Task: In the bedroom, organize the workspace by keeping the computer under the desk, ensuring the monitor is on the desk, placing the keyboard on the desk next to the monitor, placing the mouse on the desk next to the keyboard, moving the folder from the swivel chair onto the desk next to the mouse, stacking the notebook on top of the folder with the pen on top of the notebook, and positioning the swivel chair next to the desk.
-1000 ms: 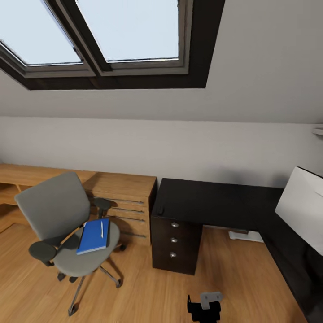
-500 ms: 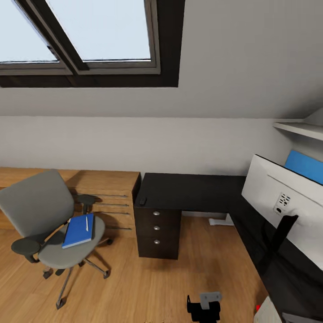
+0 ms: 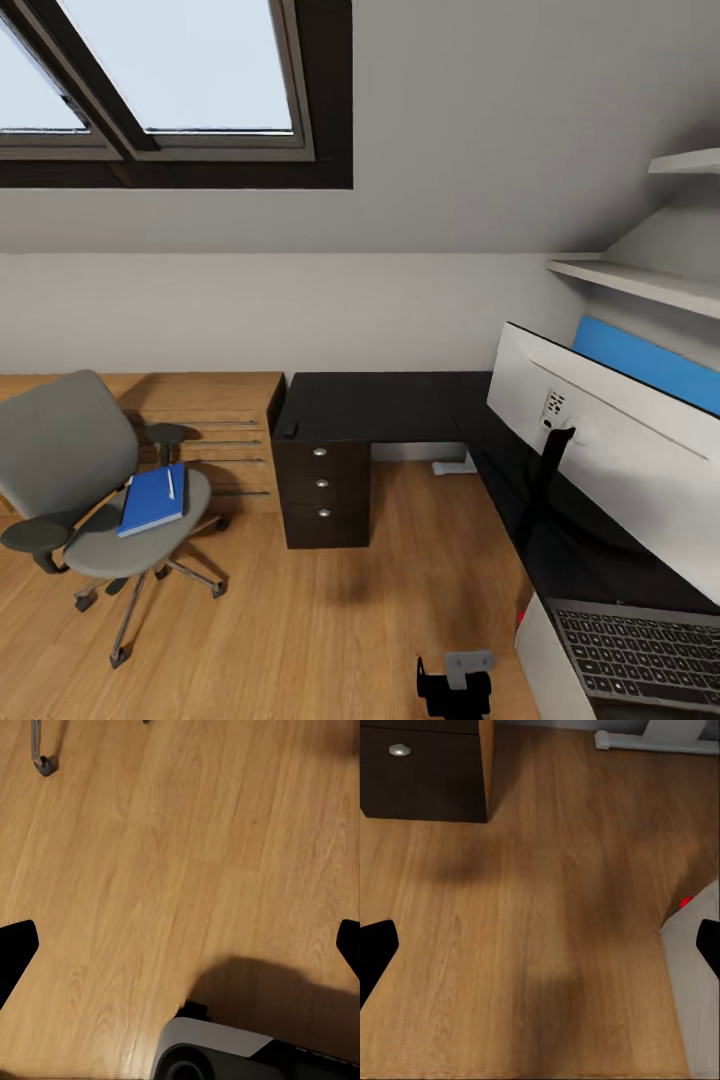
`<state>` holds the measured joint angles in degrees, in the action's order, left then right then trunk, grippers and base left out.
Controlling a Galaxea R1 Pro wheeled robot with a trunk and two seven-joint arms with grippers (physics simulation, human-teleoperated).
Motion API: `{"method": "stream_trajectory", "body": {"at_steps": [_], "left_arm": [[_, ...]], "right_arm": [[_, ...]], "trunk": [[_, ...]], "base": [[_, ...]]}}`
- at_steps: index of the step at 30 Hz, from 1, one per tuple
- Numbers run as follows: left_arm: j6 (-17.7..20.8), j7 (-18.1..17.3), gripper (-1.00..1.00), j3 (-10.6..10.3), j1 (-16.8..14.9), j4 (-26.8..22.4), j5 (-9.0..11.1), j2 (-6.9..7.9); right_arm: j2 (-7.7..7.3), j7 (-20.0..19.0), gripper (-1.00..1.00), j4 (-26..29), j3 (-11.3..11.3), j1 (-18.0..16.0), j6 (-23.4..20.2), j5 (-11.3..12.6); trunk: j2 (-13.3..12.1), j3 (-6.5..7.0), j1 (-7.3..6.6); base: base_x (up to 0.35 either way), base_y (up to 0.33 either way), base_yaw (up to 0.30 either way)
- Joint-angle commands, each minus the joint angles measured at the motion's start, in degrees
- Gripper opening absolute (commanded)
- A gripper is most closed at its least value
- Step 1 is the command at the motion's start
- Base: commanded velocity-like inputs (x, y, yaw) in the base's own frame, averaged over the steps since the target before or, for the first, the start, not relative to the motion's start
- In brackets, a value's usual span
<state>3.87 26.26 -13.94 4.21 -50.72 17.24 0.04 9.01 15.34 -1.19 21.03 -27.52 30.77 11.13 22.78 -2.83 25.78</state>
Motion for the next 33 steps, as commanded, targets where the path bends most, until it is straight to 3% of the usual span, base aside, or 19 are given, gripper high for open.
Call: {"method": "stream_trajectory", "body": {"at_steps": [1, 16, 33], "left_arm": [[0.31, 0.37, 1.00, -0.13, 0.00, -0.17, 0.20, 0.02], [0.34, 0.37, 1.00, -0.20, 0.00, -0.17, 0.24, 0.05], [0.34, 0.37, 1.00, -0.21, 0.00, -0.17, 0.22, 0.05]], "right_arm": [[0.04, 0.13, 1.00, -0.13, 0.50, -0.07, 0.22, 0.47], [0.04, 0.13, 1.00, -0.13, 0.50, -0.07, 0.21, 0.40], [0.04, 0.13, 1.00, -0.14, 0.50, -0.07, 0.17, 0.40]], "trunk": [[0.14, -0.19, 0.00], [0.14, -0.56, 0.00], [0.14, -0.57, 0.00]], "base": [[-0.337, -0.002, -0.184], [-0.338, -0.006, -0.066], [-0.313, -0.132, -0.001]]}}
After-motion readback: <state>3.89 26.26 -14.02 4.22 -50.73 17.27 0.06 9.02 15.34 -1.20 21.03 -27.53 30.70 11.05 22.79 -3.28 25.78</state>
